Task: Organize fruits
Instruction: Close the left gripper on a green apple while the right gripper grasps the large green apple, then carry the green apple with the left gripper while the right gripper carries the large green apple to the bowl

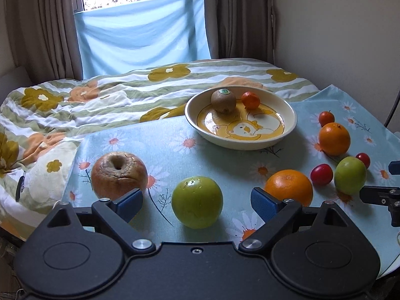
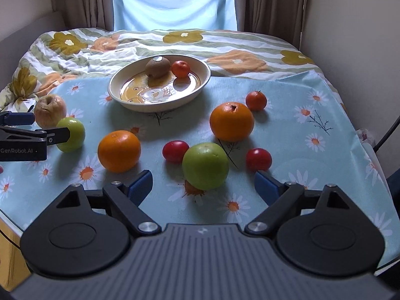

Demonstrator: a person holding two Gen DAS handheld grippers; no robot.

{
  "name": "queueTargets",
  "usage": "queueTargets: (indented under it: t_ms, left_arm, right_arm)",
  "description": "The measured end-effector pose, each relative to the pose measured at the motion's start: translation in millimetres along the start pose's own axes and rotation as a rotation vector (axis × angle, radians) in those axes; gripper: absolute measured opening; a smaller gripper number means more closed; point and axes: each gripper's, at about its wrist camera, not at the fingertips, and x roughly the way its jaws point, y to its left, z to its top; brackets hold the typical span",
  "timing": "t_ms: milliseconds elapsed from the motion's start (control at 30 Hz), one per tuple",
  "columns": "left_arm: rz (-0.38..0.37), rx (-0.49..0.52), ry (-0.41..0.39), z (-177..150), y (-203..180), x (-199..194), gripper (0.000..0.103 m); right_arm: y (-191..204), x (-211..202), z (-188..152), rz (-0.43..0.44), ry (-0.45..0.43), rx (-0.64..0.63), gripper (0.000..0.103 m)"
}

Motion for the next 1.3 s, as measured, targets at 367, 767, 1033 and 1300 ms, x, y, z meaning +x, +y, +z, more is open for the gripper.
queueTargets:
  t_ms: [367, 767, 1033, 1300]
  left_arm:
    - [0.000, -0.028, 0.065, -1, 0, 32, 0.074]
    - [0.013, -0.011, 0.069, -3, -2, 34, 0.060]
    - [0.008, -0.011, 0.074, -3, -2, 34, 0.060]
    - [0.013, -0.033, 0.057, -5, -7, 18, 0.060]
  right_arm:
    - [-7, 25, 1, 0.020, 0.014, -0.009, 0.100]
    - [-8, 49, 5, 0.034, 0.034, -0.046, 0.078]
    - [-7, 58, 9, 0.050, 0.041, -0.049, 0.068]
    - [-10, 56, 11, 0.067, 0.032, -0.056, 0.068]
